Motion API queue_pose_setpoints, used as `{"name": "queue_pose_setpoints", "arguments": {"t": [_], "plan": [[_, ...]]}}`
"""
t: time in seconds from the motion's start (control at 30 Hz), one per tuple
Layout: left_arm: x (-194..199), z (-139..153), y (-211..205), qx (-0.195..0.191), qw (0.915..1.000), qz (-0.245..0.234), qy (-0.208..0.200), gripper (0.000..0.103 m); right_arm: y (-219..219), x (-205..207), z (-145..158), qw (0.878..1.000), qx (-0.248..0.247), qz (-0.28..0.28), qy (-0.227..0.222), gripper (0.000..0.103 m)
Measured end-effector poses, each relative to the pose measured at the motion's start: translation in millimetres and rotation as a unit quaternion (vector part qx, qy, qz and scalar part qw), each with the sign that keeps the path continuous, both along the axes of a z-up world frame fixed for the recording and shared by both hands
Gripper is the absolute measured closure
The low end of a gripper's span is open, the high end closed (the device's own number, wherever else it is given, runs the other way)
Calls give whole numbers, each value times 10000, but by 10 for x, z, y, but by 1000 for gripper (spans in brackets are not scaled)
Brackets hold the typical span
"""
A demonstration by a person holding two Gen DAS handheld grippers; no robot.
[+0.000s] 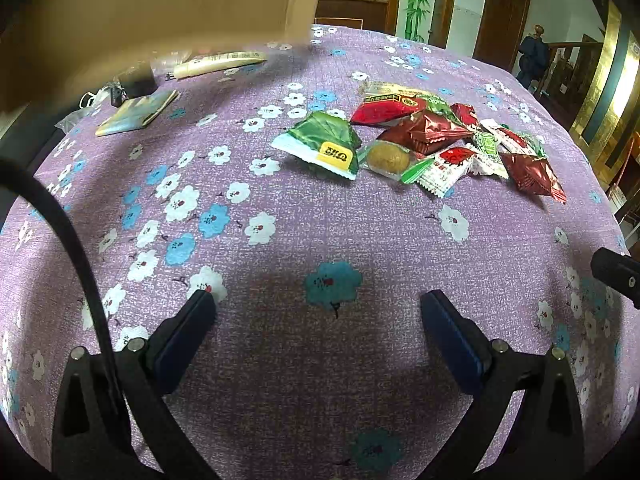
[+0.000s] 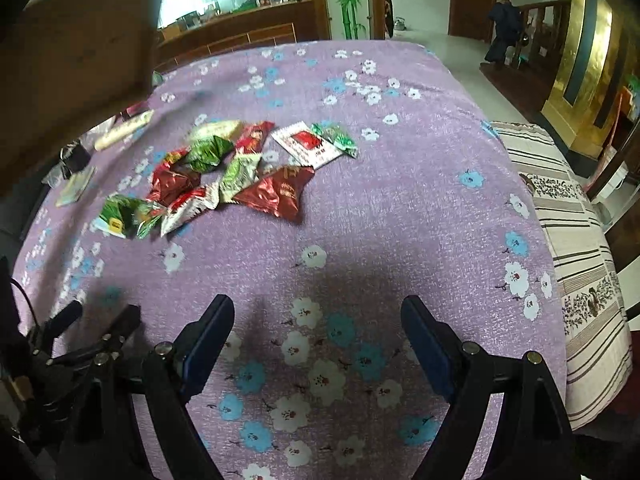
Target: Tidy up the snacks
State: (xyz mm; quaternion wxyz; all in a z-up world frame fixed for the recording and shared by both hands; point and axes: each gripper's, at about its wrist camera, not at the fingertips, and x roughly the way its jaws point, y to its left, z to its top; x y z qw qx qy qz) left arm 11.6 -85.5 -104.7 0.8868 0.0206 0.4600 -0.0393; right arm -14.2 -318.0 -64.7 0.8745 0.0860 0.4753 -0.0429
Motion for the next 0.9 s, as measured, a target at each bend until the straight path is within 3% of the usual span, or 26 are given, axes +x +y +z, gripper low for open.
{"name": "queue_pose_setpoints", "arguments": {"t": [0.7,0.9], "plan": [[34,-18,-40,3,10000,-2,0,0,35,13,-157,9983,461,182,291,17],[46,-12,-42,50,10000,-22,46,0,32,28,-97,9989,249,317,225,17]]}}
